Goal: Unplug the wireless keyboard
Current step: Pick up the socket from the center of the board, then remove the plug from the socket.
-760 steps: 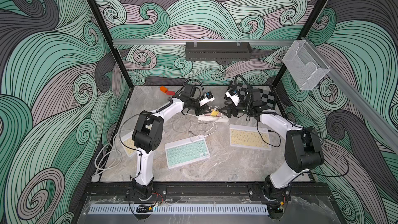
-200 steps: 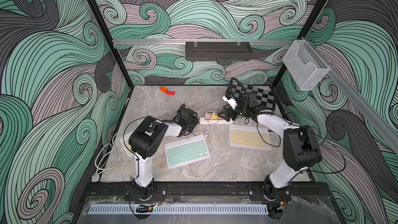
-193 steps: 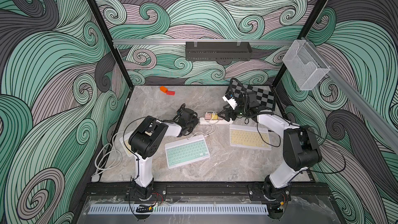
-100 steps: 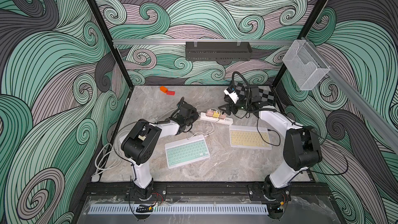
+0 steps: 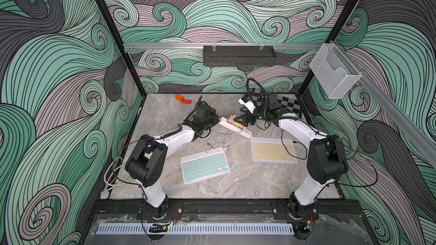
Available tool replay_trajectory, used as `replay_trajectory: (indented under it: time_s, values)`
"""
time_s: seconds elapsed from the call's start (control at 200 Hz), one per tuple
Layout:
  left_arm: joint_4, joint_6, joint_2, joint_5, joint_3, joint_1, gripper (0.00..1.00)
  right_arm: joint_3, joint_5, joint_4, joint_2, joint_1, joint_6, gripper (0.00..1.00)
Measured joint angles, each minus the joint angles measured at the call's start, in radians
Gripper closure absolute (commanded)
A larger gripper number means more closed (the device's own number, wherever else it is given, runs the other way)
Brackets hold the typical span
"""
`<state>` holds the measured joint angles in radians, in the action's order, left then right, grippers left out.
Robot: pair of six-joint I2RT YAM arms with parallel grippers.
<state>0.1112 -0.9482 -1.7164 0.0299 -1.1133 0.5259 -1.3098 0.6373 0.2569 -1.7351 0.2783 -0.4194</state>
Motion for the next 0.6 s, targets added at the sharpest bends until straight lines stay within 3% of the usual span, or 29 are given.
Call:
replay_trajectory:
  time_s: [0.24, 0.52, 0.6]
  values:
    - [-0.045, 0.048, 0.02, 0.019, -0.02, 0.0, 1.0, -0.098, -0.079, 0.111, -0.093, 0.02, -0.092, 0.22]
    - [-0.06, 0.09, 0.045, 0.028, -0.046, 0.0, 1.0, -0.163, -0.09, 0.216, -0.118, 0.05, -0.151, 0.43]
    - [-0.059, 0.095, 0.045, 0.03, -0.051, 0.0, 1.0, -0.169, -0.085, 0.226, -0.118, 0.06, -0.158, 0.54]
